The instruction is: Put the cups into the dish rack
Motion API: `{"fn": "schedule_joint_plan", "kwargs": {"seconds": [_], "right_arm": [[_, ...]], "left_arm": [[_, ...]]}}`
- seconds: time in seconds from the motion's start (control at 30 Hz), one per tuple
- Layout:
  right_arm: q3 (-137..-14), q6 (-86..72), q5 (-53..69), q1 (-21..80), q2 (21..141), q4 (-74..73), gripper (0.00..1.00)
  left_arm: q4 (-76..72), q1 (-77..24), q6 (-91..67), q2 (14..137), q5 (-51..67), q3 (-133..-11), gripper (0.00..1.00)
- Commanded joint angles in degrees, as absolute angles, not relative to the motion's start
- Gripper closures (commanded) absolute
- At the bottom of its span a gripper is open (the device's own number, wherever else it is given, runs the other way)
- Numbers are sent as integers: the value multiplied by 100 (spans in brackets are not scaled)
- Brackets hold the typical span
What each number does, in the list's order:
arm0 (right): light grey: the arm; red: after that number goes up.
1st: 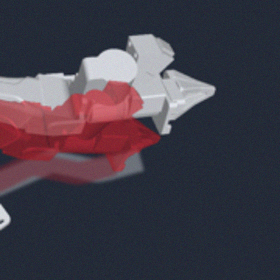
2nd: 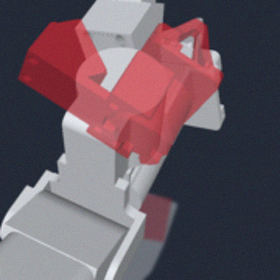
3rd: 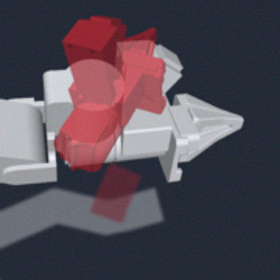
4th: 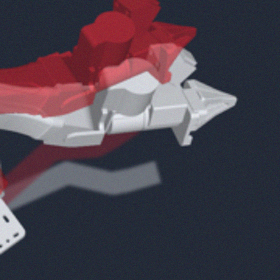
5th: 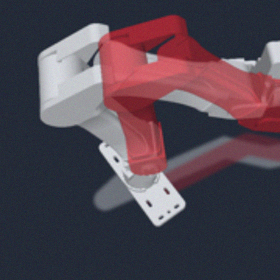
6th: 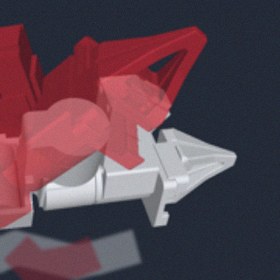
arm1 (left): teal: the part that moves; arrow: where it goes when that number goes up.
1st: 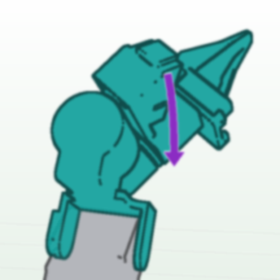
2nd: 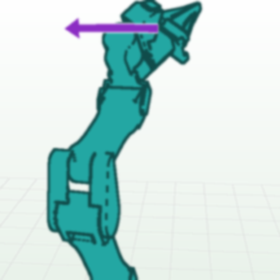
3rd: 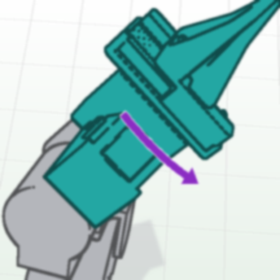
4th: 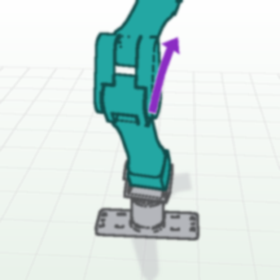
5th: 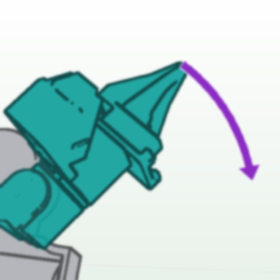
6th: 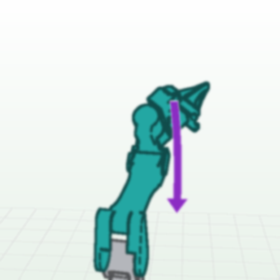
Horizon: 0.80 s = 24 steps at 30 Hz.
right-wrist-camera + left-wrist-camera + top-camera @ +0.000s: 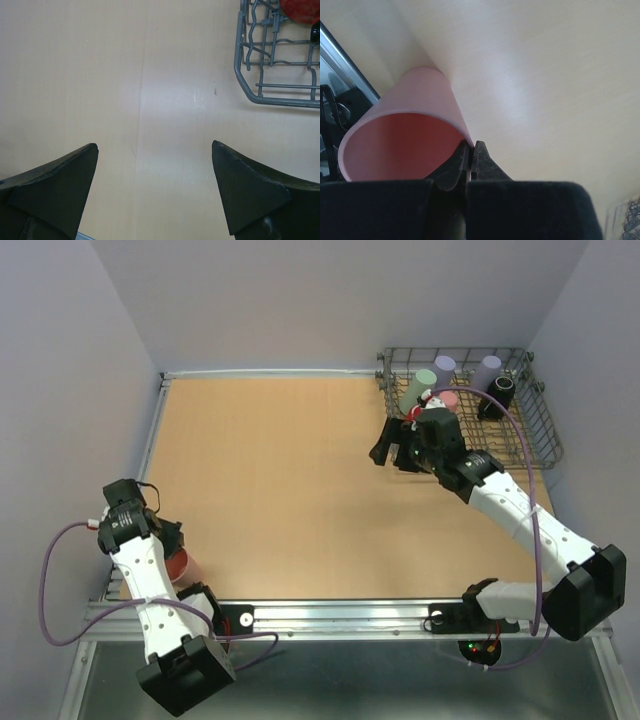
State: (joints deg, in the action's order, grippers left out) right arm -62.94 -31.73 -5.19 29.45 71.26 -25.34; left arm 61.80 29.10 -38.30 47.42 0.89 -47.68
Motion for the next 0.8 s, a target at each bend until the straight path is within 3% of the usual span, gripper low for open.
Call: {"fn": "schedule_joint_plan", "kwargs": {"seconds": [0.0,0.27,0.53,0.77], "right_arm": [[-6759,-3032,-598,3006,7207,-2391,0],[-7557,-3146,-282,2988,7409,-2417,0],[-8665,-3743,1300,2699,7866,-2163,0],[-8842,-4244,1353,2286,7945,-2101,0]], "left_arm": [[6021,2936,-3788,4825,378,-5132,100],[5073,2647,-4323,5325,1327,-5791,100],[3333,418,-5299,7150,1520,-7029,100],[1057,-1299,-5185,8735,2574,-9113,100]]}}
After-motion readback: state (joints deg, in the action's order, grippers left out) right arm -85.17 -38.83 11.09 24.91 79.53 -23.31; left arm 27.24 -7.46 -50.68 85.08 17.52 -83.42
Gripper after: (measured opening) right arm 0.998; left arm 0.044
